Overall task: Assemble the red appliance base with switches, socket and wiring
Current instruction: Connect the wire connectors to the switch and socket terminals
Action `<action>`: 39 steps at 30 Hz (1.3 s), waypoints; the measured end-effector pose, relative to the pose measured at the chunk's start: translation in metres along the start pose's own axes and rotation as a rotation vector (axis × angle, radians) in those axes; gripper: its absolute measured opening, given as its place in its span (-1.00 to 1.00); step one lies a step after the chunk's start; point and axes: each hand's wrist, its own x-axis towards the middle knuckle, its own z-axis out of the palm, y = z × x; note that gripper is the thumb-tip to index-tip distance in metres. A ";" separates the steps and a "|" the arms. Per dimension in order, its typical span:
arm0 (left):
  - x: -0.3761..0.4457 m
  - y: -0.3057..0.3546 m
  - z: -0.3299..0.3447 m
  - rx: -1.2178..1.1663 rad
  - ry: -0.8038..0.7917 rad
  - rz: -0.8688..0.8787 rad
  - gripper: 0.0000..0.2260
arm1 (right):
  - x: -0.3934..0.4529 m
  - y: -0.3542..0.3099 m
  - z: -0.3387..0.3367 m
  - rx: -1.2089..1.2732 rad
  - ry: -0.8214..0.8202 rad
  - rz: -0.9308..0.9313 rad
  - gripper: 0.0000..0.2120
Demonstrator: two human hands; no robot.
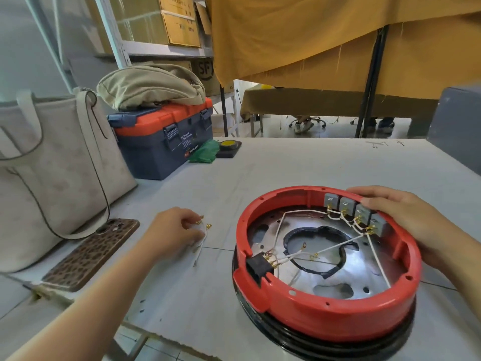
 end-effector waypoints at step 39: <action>0.012 -0.003 -0.015 -0.589 -0.050 -0.139 -0.88 | -0.003 -0.003 0.002 -0.013 0.020 0.023 -0.77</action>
